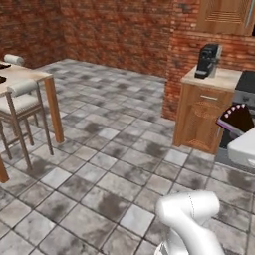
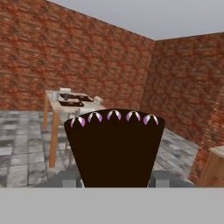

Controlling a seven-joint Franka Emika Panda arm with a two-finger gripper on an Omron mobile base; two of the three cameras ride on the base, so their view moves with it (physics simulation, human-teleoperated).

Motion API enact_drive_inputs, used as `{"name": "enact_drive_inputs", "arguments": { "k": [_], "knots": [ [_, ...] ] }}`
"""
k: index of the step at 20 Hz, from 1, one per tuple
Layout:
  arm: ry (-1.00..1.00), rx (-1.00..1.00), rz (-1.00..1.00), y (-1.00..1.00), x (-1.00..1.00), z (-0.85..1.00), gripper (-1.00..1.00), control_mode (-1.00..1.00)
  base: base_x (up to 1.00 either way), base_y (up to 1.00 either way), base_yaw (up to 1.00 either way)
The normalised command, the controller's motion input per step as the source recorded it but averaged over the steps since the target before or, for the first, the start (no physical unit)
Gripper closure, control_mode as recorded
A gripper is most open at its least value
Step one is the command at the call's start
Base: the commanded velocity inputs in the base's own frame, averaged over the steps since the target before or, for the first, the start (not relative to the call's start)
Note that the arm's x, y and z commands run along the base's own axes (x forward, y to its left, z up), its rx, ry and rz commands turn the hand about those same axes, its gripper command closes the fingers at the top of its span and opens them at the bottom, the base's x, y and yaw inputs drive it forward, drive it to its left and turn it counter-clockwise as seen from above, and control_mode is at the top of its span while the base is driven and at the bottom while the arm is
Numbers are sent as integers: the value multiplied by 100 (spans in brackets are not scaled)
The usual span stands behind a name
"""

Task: Take the cakes from the fridge and place them on the empty tray on the dining counter.

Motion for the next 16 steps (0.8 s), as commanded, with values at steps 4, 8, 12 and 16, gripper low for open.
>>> {"name": "enact_drive_inputs", "arguments": {
  "k": [4,8,12,16],
  "knots": [
    [0,0,0,0,0,0,100,100,100,11,33],
    [0,0,0,0,0,0,100,100,100,81,7],
    [0,0,0,0,0,0,100,100,100,100,0],
    [0,0,0,0,0,0,100,100,100,100,0]
  ]
}}
